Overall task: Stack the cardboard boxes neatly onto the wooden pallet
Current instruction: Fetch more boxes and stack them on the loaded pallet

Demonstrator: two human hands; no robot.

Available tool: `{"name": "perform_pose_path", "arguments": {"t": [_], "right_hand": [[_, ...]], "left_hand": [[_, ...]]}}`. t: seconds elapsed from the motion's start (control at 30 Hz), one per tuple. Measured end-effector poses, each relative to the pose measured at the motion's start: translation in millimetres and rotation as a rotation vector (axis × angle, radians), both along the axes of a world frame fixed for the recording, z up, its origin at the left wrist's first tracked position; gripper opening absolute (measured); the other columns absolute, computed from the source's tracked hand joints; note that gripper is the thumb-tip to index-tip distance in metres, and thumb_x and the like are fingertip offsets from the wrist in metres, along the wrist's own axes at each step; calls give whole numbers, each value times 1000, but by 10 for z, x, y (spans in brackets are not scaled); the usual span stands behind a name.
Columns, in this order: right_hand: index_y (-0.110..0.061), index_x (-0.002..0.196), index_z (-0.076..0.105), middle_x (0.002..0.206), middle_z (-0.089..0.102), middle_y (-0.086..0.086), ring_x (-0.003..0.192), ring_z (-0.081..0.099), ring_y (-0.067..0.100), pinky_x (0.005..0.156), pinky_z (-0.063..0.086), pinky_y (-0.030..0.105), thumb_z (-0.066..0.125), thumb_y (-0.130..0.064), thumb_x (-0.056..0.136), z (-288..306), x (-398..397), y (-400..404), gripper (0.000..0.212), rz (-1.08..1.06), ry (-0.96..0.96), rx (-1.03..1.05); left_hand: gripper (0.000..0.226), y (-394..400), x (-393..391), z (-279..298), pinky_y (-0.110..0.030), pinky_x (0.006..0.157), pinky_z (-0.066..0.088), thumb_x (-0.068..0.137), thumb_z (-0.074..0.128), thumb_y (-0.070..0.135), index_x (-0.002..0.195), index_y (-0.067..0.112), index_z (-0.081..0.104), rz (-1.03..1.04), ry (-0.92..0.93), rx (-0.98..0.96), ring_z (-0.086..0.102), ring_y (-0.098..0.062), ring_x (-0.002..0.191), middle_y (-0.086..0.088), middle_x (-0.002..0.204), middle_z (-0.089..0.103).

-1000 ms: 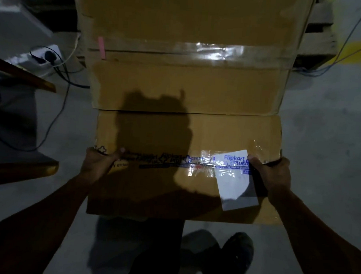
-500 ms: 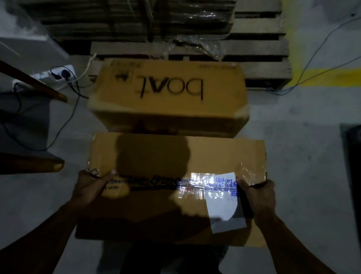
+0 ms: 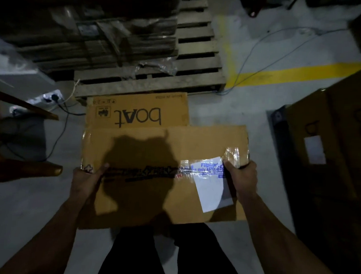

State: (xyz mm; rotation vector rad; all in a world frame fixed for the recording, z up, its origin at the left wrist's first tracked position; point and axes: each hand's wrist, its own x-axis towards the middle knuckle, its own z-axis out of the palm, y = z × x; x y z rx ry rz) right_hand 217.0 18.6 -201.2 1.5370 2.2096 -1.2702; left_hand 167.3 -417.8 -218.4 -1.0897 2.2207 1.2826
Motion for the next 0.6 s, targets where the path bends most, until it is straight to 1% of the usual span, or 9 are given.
{"name": "perform_pose_path", "arguments": {"t": [0.03, 0.07, 0.17, 0.23, 0.33, 0.4, 0.47, 0.53, 0.6], "right_hand": [[-23, 131, 45, 127, 61, 5, 114, 60, 33, 97, 49, 56, 70, -75, 42, 193, 29, 77, 106, -15, 9, 5], [-24, 131, 44, 127, 61, 4, 115, 60, 33, 98, 49, 57, 70, -76, 42, 335, 69, 146, 107, -20, 13, 5], [-28, 132, 41, 130, 59, 3, 117, 58, 32, 100, 46, 58, 69, -80, 42, 697, 184, 364, 107, -69, 37, -10], [-32, 131, 40, 130, 59, 2, 118, 57, 31, 101, 45, 59, 68, -82, 41, 771, 264, 555, 107, -101, 64, -12], [-34, 132, 39, 131, 58, 3, 120, 55, 33, 101, 44, 60, 68, -79, 45, 1148, 324, 680, 103, -188, 114, 27], [-29, 138, 41, 136, 55, 6, 124, 51, 35, 105, 39, 61, 73, -68, 59, 1506, 348, 689, 94, -212, 126, 70], [-23, 143, 41, 140, 52, 10, 128, 47, 37, 109, 33, 57, 74, -58, 74, 1762, 329, 743, 84, -239, 109, 116], [-20, 145, 41, 141, 50, 13, 129, 46, 39, 108, 32, 55, 72, -57, 77, 1923, 301, 824, 83, -254, 88, 177], [-20, 145, 42, 141, 49, 14, 128, 46, 40, 106, 34, 55, 70, -60, 76, 2071, 231, 920, 84, -267, 86, 228]], "left_hand": [[73, 102, -3, 206, -48, 81, 53, 67, 84, 54, 114, 4, 62, -13, 10, -10, 65, -36, 89, -22, 103, 67], [75, 202, 20, 398, -48, 83, 52, 64, 84, 56, 115, 6, 62, -34, 38, -8, 64, -36, 91, -20, 103, 67], [69, 465, 0, 915, -43, 87, 52, 61, 84, 56, 113, 14, 68, -91, 116, 30, 66, -31, 97, -4, 103, 70], [71, 644, -30, 1175, -44, 88, 53, 58, 82, 63, 112, 19, 70, -111, 151, -8, 67, -29, 96, 1, 100, 71], [63, 861, -171, 1569, -39, 86, 47, 73, 76, 59, 116, 14, 67, -161, 185, -74, 62, -31, 98, -4, 100, 64], [75, 986, -272, 1776, -45, 91, 50, 67, 73, 71, 118, 17, 65, -207, 235, -95, 63, -32, 103, -5, 109, 68], [75, 1106, -405, 1977, -50, 94, 50, 70, 72, 68, 123, 16, 64, -279, 285, -91, 63, -34, 106, -10, 117, 68], [74, 1234, -531, 2135, -49, 92, 50, 76, 69, 67, 127, 14, 60, -309, 301, -142, 62, -37, 109, -14, 123, 65], [84, 1380, -694, 2285, -53, 93, 49, 73, 66, 73, 132, 15, 52, -337, 347, -181, 60, -39, 111, -15, 127, 62]]}}
